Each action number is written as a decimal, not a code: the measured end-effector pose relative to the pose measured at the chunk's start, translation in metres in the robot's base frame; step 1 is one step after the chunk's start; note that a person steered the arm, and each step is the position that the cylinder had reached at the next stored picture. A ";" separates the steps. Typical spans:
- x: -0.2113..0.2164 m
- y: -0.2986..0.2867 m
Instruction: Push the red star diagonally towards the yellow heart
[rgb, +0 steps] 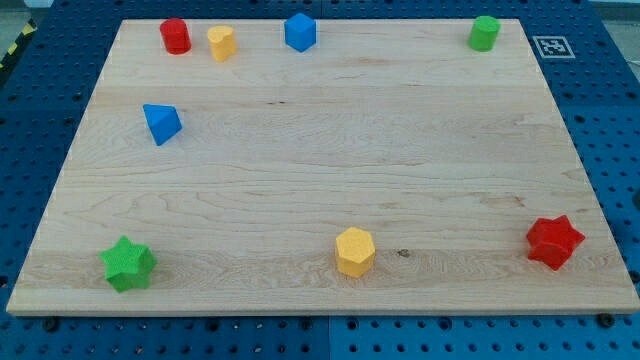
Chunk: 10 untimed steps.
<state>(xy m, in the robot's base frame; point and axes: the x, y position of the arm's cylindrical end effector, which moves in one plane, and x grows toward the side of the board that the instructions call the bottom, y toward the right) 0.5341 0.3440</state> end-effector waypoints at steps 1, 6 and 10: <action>0.054 -0.009; 0.027 -0.111; -0.046 -0.235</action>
<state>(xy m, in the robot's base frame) 0.4885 0.1092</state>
